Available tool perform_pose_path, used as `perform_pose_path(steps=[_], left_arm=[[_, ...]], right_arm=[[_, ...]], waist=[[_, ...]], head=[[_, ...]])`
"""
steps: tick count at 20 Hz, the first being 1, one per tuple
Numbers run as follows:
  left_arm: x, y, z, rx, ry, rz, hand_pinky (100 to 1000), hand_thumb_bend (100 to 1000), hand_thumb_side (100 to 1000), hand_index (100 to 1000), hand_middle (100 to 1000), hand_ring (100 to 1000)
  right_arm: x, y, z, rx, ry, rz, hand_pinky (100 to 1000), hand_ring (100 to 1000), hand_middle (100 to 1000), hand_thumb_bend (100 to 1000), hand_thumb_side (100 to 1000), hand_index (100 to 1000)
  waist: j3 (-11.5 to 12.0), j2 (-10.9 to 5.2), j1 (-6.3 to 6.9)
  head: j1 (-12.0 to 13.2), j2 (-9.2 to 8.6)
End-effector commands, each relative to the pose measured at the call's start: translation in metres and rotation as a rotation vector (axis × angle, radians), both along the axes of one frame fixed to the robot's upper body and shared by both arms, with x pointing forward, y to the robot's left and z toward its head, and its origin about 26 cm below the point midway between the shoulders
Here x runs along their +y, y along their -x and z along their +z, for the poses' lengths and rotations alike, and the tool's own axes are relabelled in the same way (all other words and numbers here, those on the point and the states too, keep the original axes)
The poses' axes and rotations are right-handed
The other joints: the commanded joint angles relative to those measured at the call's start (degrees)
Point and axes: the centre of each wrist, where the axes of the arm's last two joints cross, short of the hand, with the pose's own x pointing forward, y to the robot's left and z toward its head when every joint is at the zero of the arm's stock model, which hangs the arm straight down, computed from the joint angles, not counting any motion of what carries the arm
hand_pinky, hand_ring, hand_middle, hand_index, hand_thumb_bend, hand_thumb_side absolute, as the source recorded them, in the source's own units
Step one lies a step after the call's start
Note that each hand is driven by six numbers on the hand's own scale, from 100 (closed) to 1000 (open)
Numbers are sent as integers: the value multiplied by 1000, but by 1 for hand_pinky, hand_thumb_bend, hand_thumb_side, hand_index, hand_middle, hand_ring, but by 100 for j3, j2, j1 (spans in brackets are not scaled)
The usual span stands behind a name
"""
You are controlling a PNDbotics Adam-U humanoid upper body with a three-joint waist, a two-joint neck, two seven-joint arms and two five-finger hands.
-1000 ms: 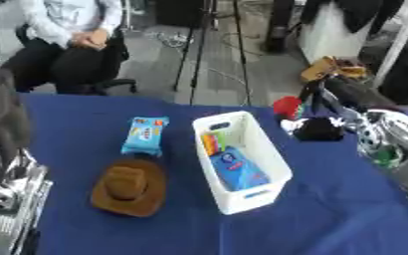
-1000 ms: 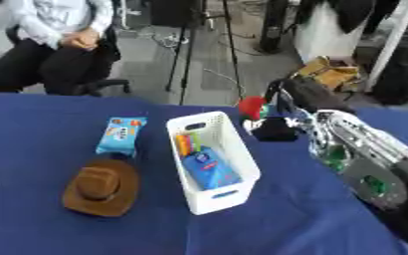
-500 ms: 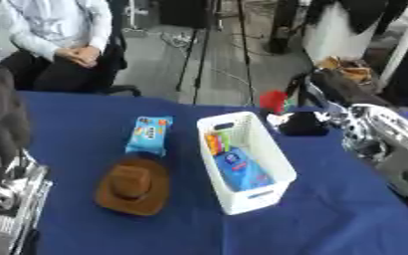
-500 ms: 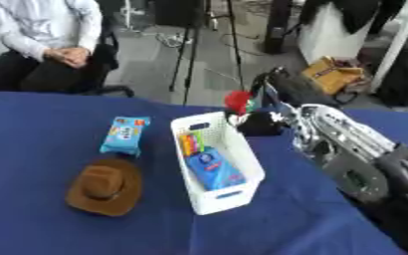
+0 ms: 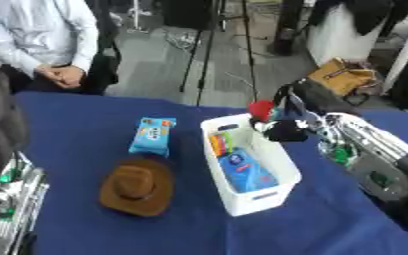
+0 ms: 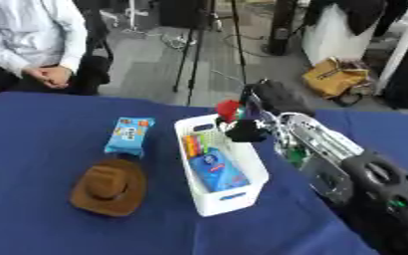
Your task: Pick up objects on the table and place them in the box.
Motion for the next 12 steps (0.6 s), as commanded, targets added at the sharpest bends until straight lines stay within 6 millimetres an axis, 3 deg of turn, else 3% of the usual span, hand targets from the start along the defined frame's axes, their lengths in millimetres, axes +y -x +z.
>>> perform_pose_path(steps=[1,2,3,9,11,12], left_arm=[[0,3,8,-28,-4,-8,902,100,1000,986,886,944],[0,3,8,-28,-4,-8,902,100,1000,986,887,944],[0,3,8,-28,-3,-8,903,100,1000,986,887,944],[0,3,8,-28,-3,-8,903,100,1000,986,887,944],[0,3,7,-27,-3,-8,903,100,1000,986,887,944],[0,3,7,-27,-2,-8,903,100,1000,986,887,944]], right_arm=[[-2,-3,9,-24,-3,-3,846,809,473,291,551,578],[-1,-4,8,-19,-3,-1,847,811,476,331,537,581],[-1,-5,6,-12,-2,2,847,811,477,298,554,581],[0,-8,-1,18,4,14,849,820,493,335,569,598],[0,-8,-2,26,7,23,849,825,504,384,600,609],[1,-8,-2,30,9,28,849,832,522,509,683,630]], waist=[[-2,-90,14],[-1,-89,15],[2,-88,16],[14,-74,22],[12,-70,19],[11,-69,17]], head=[[-18,-55],[-21,-57],[-26,-56],[-41,-43],[-39,-37],[-36,-36]])
